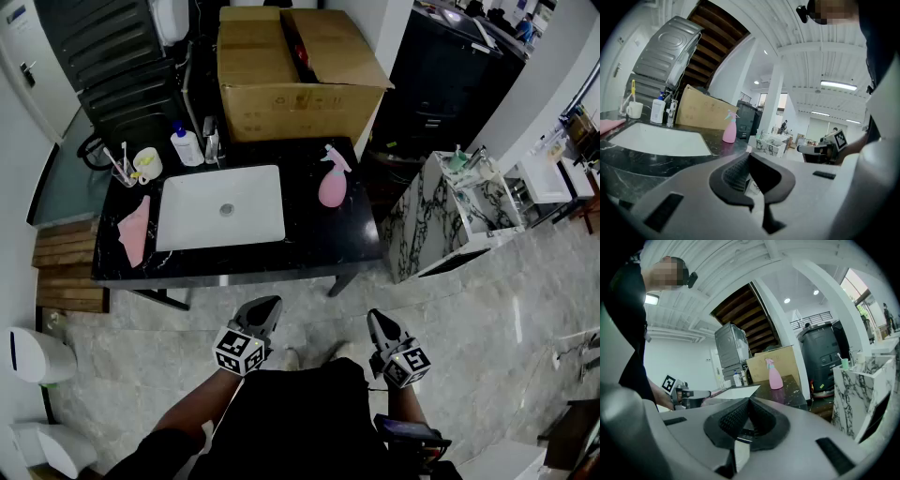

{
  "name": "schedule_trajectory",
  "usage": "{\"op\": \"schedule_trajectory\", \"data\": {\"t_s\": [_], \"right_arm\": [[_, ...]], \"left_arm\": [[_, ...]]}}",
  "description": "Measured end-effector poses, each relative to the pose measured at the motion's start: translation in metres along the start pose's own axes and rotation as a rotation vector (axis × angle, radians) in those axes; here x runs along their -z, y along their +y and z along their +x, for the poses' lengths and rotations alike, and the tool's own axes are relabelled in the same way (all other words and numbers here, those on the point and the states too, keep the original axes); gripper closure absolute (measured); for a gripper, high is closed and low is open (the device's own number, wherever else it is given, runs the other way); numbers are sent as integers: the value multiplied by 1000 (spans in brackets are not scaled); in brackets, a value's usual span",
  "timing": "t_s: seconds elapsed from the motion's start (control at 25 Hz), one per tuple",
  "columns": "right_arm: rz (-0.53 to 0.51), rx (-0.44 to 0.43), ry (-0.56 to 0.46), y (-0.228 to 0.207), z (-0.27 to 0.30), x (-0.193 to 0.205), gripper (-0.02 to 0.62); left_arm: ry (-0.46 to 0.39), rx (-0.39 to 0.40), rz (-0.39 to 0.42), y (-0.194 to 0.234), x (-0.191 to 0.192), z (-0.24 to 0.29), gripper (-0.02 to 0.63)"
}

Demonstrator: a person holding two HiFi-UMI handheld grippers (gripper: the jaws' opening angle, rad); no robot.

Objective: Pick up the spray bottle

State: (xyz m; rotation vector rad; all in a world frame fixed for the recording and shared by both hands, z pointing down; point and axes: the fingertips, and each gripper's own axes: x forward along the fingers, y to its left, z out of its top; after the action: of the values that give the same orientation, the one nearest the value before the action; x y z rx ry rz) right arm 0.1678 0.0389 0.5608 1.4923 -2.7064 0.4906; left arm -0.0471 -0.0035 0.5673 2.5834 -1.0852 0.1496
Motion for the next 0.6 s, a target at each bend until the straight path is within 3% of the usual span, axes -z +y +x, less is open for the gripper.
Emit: {"op": "schedule_trajectory", "data": {"t_s": [0.36,0.6], "right_arm": [[19,-32,-1,19,-8,-6,569],[-29,-43,20,15,-16,-7,569]], "left_arm": [[-12,0,-7,-12,0,-12,598],[-18,-7,-3,-25,-3,-8,598]]}}
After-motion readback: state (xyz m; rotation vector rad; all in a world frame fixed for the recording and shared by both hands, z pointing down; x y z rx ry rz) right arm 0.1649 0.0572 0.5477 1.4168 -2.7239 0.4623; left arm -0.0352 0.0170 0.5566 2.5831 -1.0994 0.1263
